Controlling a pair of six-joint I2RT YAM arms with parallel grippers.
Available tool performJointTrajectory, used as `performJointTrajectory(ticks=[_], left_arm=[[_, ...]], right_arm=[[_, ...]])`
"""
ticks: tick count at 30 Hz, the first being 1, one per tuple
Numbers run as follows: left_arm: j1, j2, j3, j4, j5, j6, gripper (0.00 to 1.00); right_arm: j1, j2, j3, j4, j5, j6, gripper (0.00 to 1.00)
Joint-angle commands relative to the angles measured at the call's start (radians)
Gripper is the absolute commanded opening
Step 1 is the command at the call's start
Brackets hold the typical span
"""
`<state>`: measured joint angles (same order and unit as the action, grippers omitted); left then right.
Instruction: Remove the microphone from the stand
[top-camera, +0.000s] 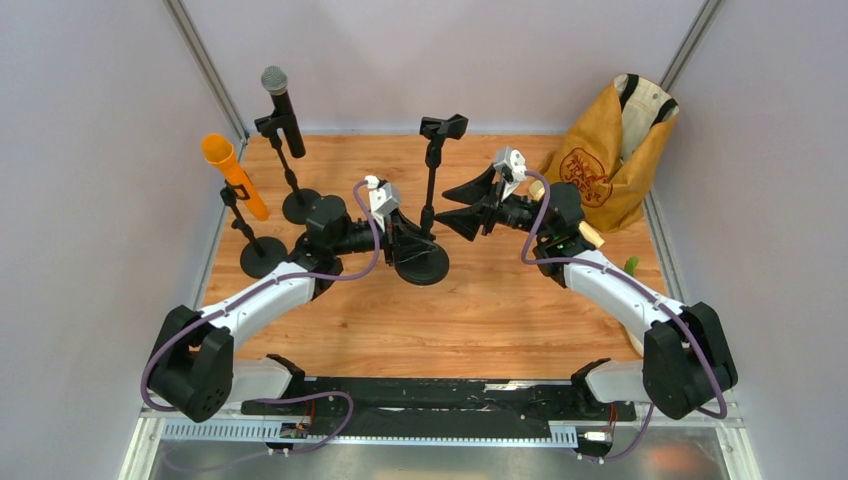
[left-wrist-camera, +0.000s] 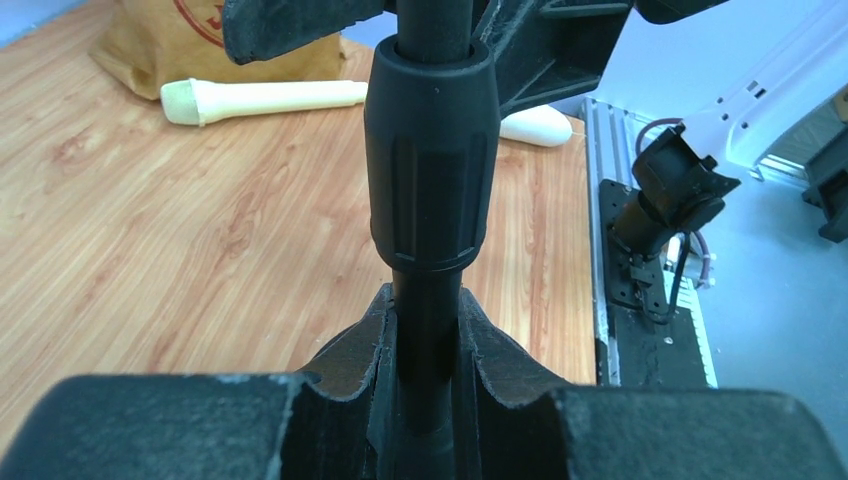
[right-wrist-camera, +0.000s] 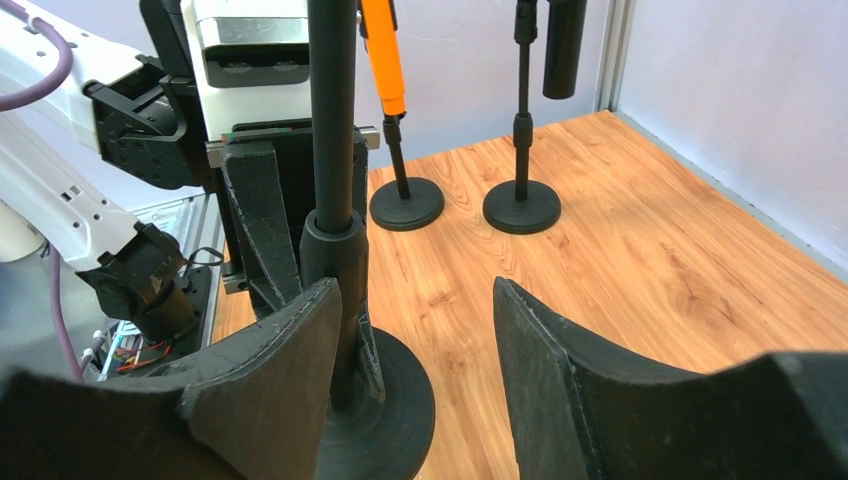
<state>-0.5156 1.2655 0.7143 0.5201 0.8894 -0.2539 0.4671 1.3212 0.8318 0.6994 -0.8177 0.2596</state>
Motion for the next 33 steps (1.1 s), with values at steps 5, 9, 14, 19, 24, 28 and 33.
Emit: performJointTrajectory(ticks=[5,9,14,19,24,28,33], left_arm=[[-0.005,-0.027,0.031,-0.008,-0.314,0.092,0.00],[-0.019,-0.013,0.026,-0.013,-0.403,0.124,0.00],[-0.044,-0.003,0.028,-0.021,-0.401,0.145,0.00],[-0.057,0.004,0.035,-0.034,-0.385,0.154,0.00],[-0.063,0.006,0.036,-0.037,-0.375,0.155,0.00],[-0.064,0.004,0.035,-0.033,-0.335,0.146,0.00],[-0.063,-0.016,0.036,-0.034,-0.287,0.136,0.00]], right_arm=[[-0.007,-0.056,0.015,0.035,0.020,0.078,0.62],[0.004,-0.057,0.005,0.038,0.121,0.119,0.63],[0.050,-0.026,-0.012,0.022,0.291,0.090,0.64],[0.096,0.013,-0.001,0.001,0.337,0.066,0.66],[0.118,0.037,0.009,-0.022,0.360,0.046,0.67],[0.120,0.050,0.013,-0.035,0.386,0.013,0.68],[0.117,0.048,0.030,-0.074,0.384,-0.063,0.70]])
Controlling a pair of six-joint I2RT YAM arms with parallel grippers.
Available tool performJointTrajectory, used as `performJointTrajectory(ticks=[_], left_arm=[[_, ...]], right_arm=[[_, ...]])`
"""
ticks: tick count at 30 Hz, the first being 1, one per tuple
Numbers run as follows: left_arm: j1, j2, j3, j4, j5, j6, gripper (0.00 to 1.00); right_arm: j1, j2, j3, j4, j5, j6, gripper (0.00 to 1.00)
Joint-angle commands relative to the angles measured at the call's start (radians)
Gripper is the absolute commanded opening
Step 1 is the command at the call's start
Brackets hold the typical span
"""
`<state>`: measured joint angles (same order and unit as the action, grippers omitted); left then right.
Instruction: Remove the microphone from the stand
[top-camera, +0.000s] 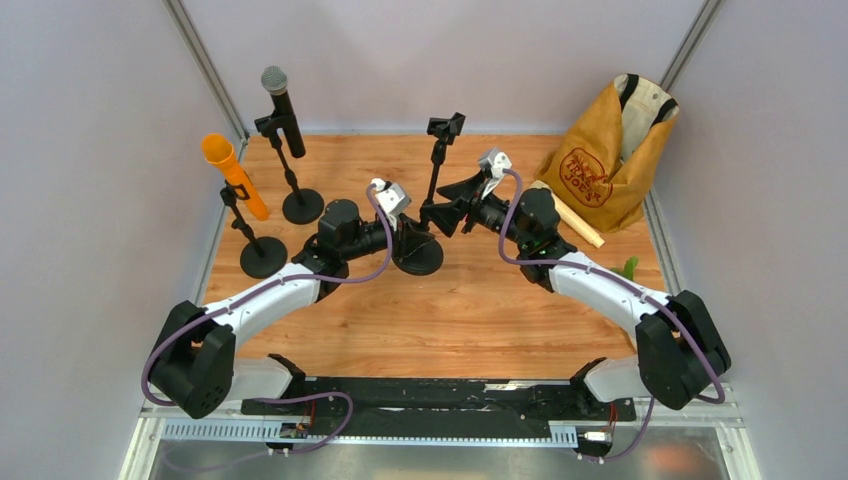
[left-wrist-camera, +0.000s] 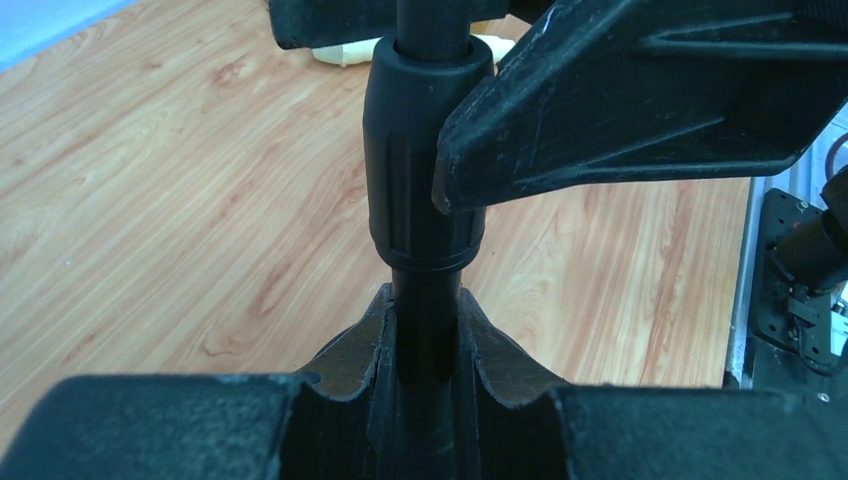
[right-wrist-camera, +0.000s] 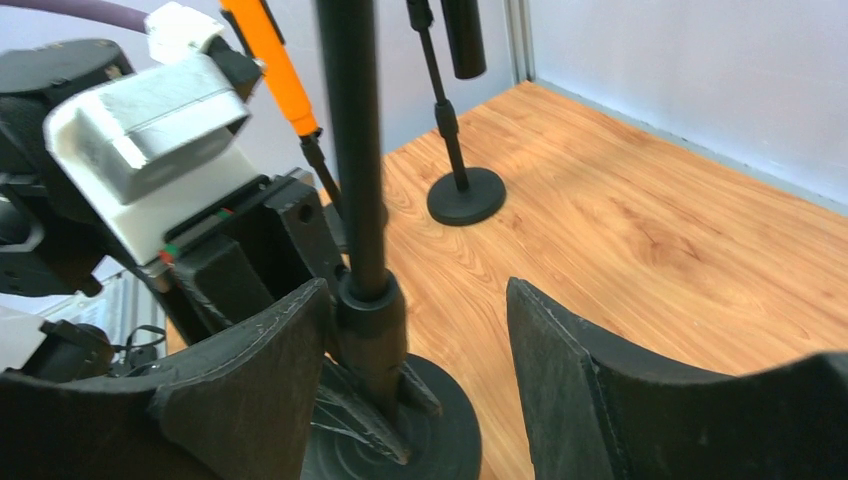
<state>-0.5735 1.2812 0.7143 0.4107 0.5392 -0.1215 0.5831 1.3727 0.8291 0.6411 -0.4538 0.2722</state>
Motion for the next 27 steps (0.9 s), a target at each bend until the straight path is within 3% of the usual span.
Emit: performJointTrajectory(ticks=[1,18,22,27], left_arm=[[-0.005,-0.038,0.037,0.076,0.067,0.000,0.00],[0.020,-0.070,0.036,0.082,0.121,-0.018,0.00],[0.024,-0.079,0.043,0.050,0.229,0.035,0.00],[0.024,-0.067,0.088,-0.106,0.334,0.160,0.00]], right_arm=[[-0.003,-0.009,0.033,-0.017,0.012,-0.089,0.71],[-0.122,-0.118,0.021,-0.023,-0.095,-0.146,0.73],[-0.140,-0.145,0.029,-0.042,-0.033,-0.166,0.73],[-0.171,-0.221,0.077,-0.123,0.222,-0.223,0.74]])
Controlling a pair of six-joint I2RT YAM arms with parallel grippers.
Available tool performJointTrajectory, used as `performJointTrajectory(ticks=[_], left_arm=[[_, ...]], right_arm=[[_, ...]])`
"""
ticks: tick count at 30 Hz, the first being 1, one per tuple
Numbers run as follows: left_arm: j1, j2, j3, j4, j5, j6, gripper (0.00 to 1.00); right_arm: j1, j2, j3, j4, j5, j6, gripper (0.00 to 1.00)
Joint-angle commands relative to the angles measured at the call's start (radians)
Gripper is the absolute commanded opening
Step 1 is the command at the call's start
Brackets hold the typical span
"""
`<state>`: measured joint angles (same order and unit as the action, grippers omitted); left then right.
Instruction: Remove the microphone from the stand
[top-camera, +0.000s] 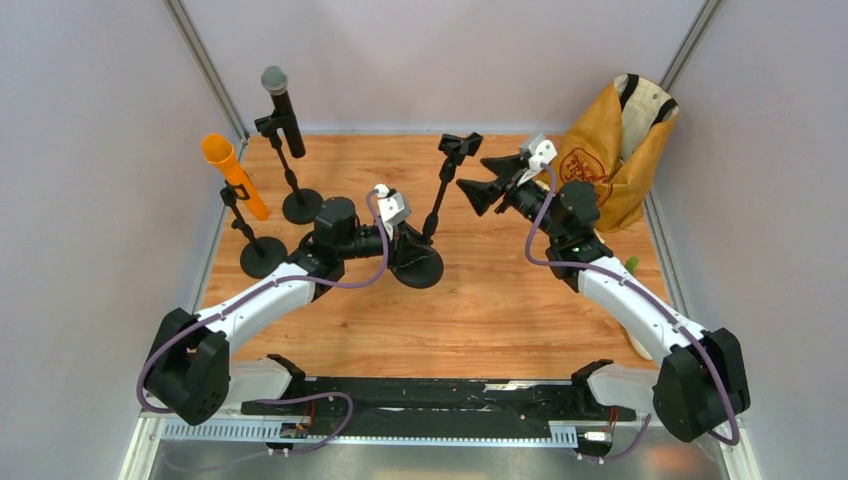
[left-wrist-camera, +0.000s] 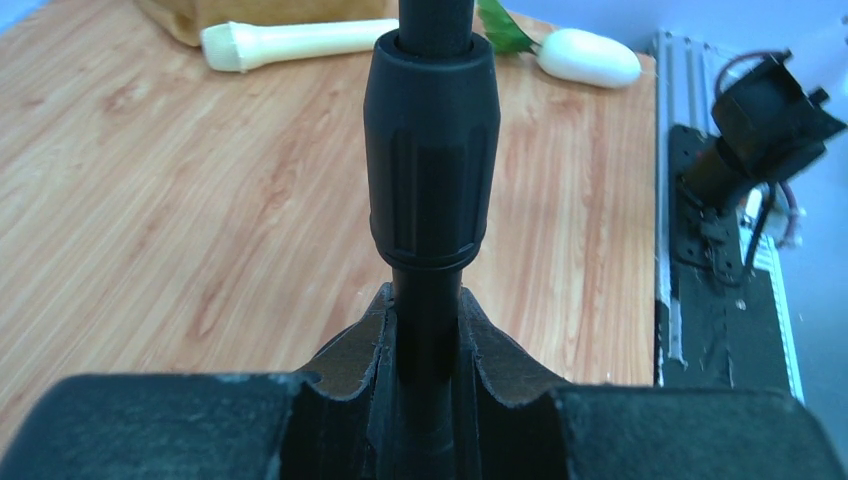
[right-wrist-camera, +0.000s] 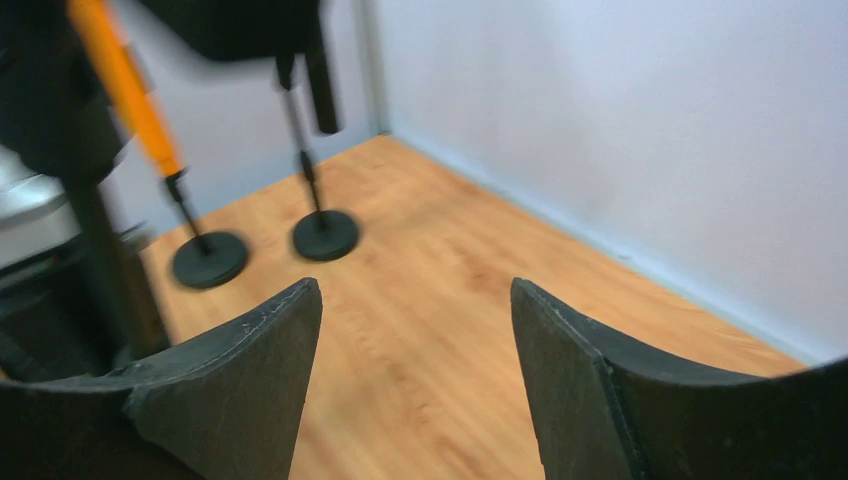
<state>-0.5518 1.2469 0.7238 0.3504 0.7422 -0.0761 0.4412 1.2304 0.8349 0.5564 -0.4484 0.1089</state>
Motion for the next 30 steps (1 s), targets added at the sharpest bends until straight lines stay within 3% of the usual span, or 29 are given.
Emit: performJointTrajectory(ticks=[1,8,12,15,23,30], left_arm=[[0.002,-0.026,0.084,-0.061,0.137,0.142,0.00],[-0.001,0.017,0.131,-0.166,0.112,0.219,0.00],[-0.023,0.036,0.151,-0.227,0.075,0.281,0.00],[-0.051,0.059,0.165,-0.270,0.043,0.315,0.00],[-0.075,0.093,0.191,-0.291,0.029,0.312,0.00],[-0.075,0.070,0.178,-0.258,0.031,0.284,0.00]], right_arm=[[-0.040,-0.093,0.081,-0.054,0.277,-0.073,0.74],[-0.061,-0.166,0.160,-0.133,0.692,-0.203,0.75],[-0.064,-0.201,0.188,-0.152,0.726,-0.245,0.76],[-0.064,-0.210,0.228,-0.221,0.624,-0.247,0.76],[-0.045,-0.178,0.248,-0.311,0.127,-0.242,0.73],[-0.020,-0.152,0.245,-0.350,-0.047,-0.288,0.73]])
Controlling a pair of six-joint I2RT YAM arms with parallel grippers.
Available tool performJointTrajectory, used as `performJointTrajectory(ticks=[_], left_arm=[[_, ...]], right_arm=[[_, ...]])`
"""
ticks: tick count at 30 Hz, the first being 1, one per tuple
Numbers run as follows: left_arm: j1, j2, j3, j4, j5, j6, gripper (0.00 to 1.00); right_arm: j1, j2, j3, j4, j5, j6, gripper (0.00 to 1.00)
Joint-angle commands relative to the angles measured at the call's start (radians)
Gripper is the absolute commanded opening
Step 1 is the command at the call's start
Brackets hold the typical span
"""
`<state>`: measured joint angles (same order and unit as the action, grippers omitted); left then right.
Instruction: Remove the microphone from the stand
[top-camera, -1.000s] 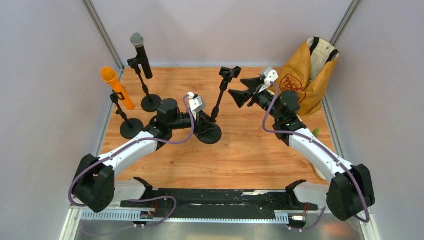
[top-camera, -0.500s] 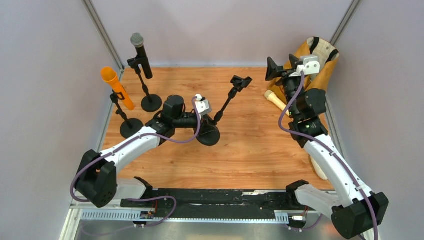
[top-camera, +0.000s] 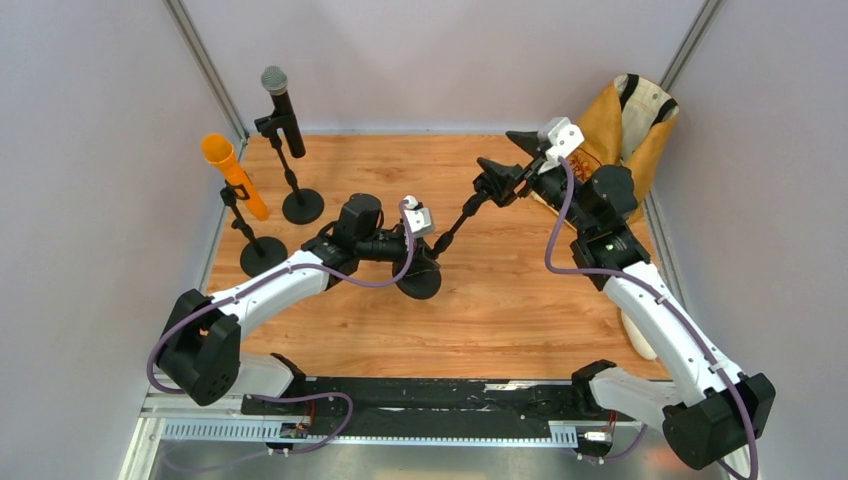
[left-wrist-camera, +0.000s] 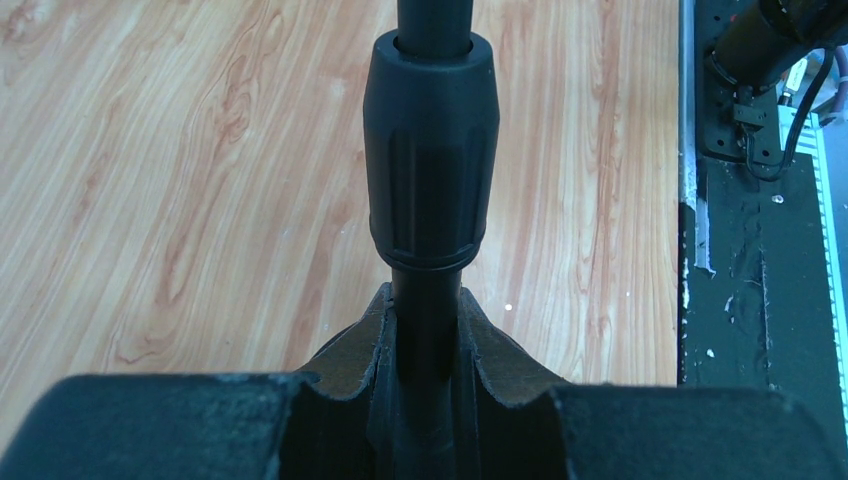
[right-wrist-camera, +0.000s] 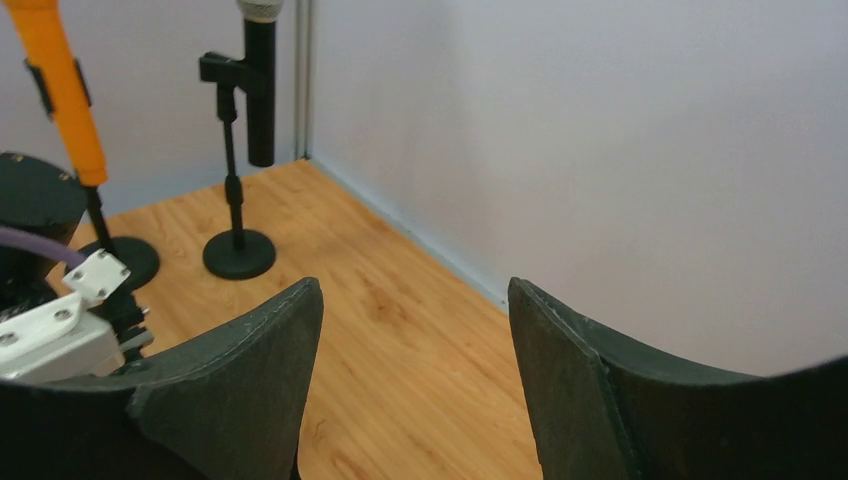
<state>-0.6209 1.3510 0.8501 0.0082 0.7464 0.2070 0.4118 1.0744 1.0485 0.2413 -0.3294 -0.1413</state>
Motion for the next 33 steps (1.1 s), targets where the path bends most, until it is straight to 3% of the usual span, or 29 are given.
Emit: performJointTrajectory(ticks=[1,15,27,33], left_arm=[[-0.007,-0.036,0.051,0.087,0.027,-0.003,0.00],[-0.005,-0.052,0.045,0.122,0.000,-0.041,0.00],[0.058,-0.120,-0.016,0.322,-0.242,-0.235,0.00],[0.088,-0.136,-0.058,0.406,-0.289,-0.312,0.00]], right_arm=[[0.010,0.004,0.029,-0.037,-0.188,-0.042,0.73],[0.045,0.040,0.011,-0.038,-0.300,-0.038,0.74],[-0.006,-0.016,0.018,0.023,0.003,0.096,0.79],[-0.007,-0.003,0.013,0.022,-0.148,0.098,0.78]])
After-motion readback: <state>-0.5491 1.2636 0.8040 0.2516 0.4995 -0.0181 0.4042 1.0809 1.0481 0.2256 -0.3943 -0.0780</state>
